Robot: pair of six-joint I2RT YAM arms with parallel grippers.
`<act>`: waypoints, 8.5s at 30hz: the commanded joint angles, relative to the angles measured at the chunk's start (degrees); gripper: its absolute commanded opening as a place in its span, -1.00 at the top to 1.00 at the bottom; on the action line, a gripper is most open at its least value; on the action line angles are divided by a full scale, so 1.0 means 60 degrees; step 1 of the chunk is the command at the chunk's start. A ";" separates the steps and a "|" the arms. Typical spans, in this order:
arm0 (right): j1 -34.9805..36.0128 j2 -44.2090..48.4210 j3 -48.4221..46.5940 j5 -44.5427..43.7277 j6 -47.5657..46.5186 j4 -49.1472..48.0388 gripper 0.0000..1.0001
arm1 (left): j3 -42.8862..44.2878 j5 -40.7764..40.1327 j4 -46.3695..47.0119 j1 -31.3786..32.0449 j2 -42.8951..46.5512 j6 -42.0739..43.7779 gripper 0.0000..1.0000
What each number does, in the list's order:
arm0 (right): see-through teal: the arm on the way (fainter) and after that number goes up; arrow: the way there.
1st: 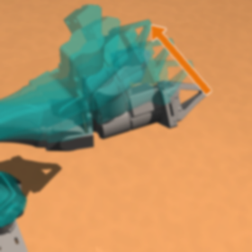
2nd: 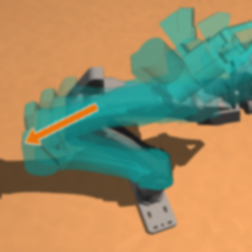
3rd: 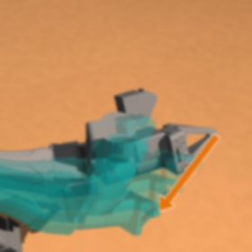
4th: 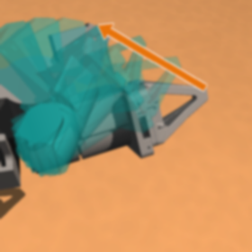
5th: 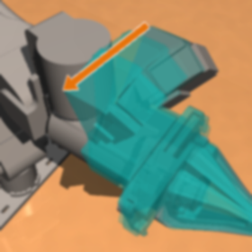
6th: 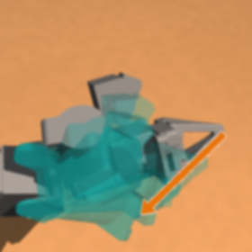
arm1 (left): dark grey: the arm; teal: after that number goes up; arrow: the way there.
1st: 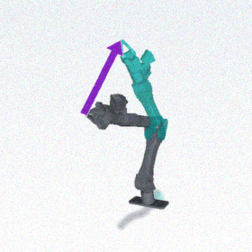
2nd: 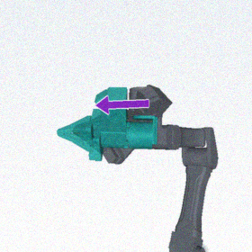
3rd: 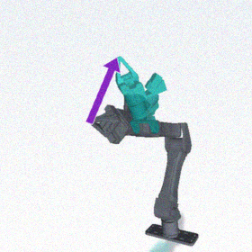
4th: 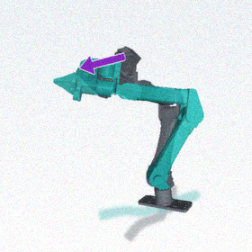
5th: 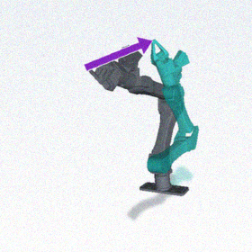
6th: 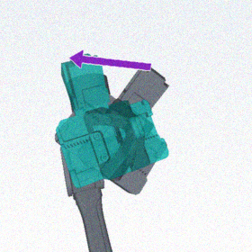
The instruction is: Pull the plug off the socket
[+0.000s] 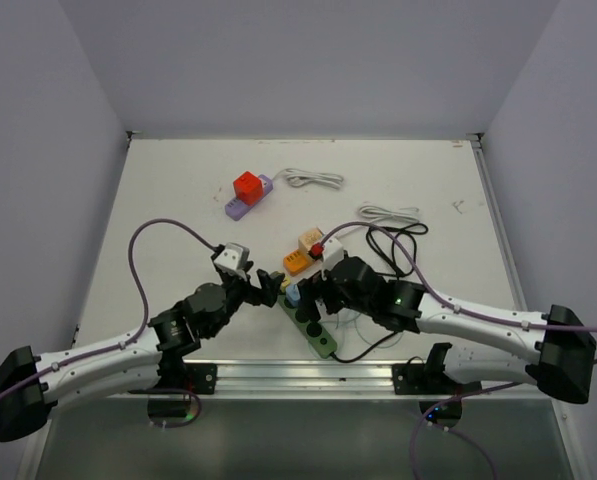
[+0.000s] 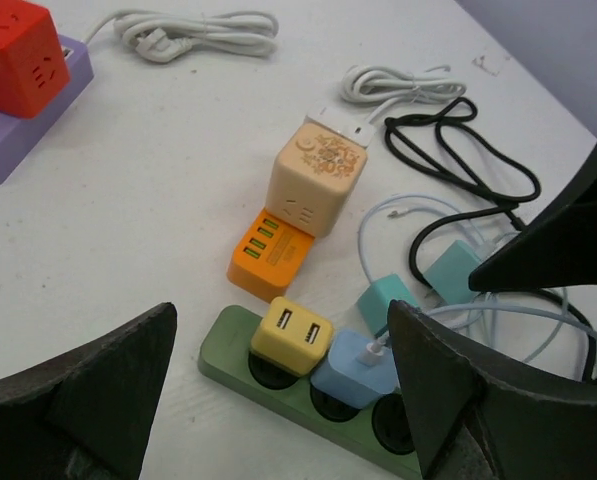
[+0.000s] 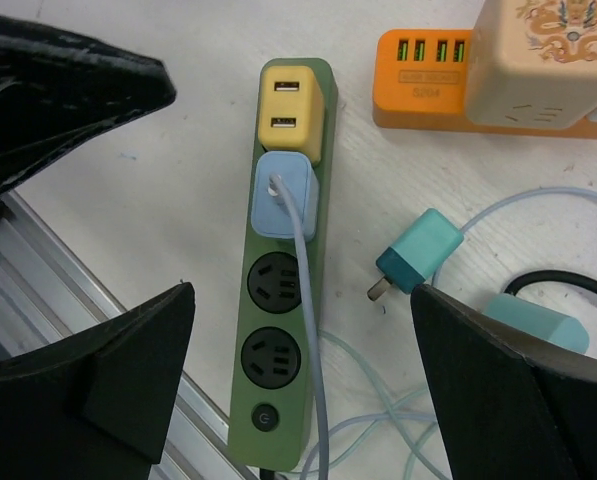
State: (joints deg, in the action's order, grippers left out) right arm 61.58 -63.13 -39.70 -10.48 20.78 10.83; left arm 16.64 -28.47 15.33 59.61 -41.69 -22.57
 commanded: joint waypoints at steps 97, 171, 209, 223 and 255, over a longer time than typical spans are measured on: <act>0.0093 -0.3041 -0.0780 -0.0055 0.1797 -0.1529 1.00 | -0.2349 0.1346 0.4578 -0.1542 -0.6835 -0.2655 -0.68; 0.2144 -0.4669 -0.3931 -0.4129 0.2148 0.2795 1.00 | -0.2071 0.1639 0.4827 -0.1542 -0.7919 -0.2655 -0.66; 0.1076 -0.2179 -0.1383 -0.2007 0.3245 -0.0250 1.00 | -0.2086 0.1712 0.4871 -0.1542 -0.8110 -0.2655 -0.65; 0.1935 -0.3099 -0.2769 -0.3626 0.2544 0.1224 1.00 | -0.2027 0.1786 0.4915 -0.1542 -0.8271 -0.2626 -0.65; 0.2904 -0.3802 -0.3211 -0.6470 0.2617 0.2440 1.00 | -0.1998 0.1874 0.5003 -0.1542 -0.8505 -0.2626 -0.63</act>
State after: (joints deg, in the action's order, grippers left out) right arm 76.18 -85.21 -52.42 -34.35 37.39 22.83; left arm 8.25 -15.05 65.10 50.65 -88.55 -42.96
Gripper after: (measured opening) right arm 0.338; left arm 0.826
